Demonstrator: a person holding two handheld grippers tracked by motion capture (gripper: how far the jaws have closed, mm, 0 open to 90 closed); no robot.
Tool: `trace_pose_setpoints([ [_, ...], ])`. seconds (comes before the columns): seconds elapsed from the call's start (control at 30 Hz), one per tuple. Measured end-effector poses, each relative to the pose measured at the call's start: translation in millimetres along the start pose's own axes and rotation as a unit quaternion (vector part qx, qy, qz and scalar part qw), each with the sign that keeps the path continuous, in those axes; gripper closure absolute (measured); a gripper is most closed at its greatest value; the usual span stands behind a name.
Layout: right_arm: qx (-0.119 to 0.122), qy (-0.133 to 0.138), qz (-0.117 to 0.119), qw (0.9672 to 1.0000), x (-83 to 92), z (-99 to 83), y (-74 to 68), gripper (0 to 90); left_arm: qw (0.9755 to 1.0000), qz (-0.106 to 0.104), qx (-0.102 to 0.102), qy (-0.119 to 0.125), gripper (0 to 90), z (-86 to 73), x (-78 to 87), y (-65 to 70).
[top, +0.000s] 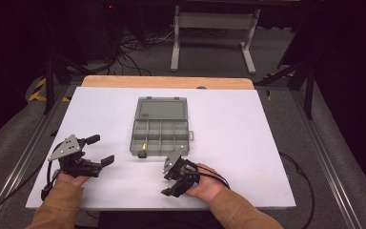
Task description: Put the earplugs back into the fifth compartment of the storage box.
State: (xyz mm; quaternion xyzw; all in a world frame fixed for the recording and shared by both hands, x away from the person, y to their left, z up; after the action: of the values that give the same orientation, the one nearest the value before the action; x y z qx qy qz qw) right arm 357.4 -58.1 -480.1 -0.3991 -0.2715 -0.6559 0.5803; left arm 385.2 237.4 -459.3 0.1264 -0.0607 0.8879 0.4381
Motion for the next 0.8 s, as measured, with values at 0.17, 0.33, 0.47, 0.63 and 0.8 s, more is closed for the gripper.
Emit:
trace_pose_setpoints([
  [0.17,0.004,-0.005,0.002,1.0,-1.3,-0.8,-0.8,52.3,1.0,-0.001,-0.001,-0.001,2.7,0.0,0.0,0.3],
  [0.33,0.005,-0.01,0.008,0.9999,-1.8,-1.3,-1.8,61.0,1.0,-0.001,0.0,-0.001,2.7,0.0,0.0,0.2],
  [0.47,0.006,-0.012,0.019,0.9997,-2.3,-1.3,-2.7,67.7,1.0,-0.001,-0.001,-0.001,2.7,0.0,0.0,0.3],
  [0.63,0.011,-0.015,0.012,0.9997,-2.5,-1.4,-2.4,70.7,1.0,-0.001,-0.001,-0.001,2.7,0.1,-0.1,0.6],
  [0.8,0.011,-0.015,0.013,0.9997,-2.5,-1.5,-2.2,72.4,1.0,-0.001,-0.001,-0.001,2.7,0.1,0.0,0.5],
])
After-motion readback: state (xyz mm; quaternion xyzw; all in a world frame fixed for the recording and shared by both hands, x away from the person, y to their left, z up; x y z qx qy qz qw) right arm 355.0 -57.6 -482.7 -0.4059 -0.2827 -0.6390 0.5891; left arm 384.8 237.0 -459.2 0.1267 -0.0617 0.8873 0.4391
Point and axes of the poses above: each handheld gripper's, and its own axes: x roughly backward along the jaws, z roughly out of its top, y roughly to its right, the point moved 4 cm from there along -x, roughly forward along the jaws, and after that the axes turned 3 degrees about -x, right-handed, at the moved point
